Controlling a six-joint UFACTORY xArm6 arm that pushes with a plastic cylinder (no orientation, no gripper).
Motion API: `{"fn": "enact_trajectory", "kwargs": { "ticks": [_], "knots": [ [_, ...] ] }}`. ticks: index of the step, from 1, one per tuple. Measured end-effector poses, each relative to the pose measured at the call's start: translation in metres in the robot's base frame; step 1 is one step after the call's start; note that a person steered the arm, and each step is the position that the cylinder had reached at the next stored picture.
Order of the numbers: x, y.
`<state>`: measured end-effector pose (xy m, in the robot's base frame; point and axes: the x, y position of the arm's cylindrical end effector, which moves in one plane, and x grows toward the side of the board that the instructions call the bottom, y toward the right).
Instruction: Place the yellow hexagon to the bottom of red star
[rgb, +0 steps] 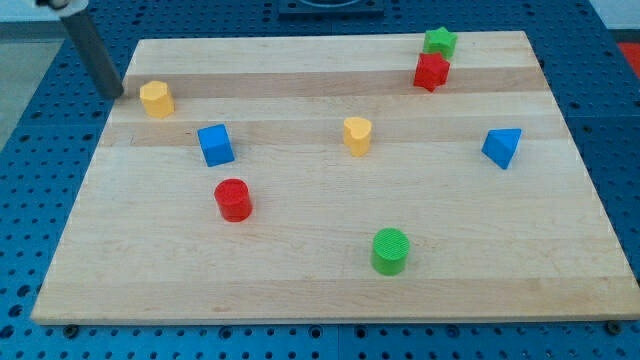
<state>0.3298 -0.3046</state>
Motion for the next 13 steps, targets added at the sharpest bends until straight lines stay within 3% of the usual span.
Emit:
{"fn": "enact_trajectory", "kwargs": {
  "ticks": [2, 11, 13],
  "knots": [
    [0.001, 0.003],
    [-0.018, 0.33],
    [-0.007, 0.36]
  ]
}}
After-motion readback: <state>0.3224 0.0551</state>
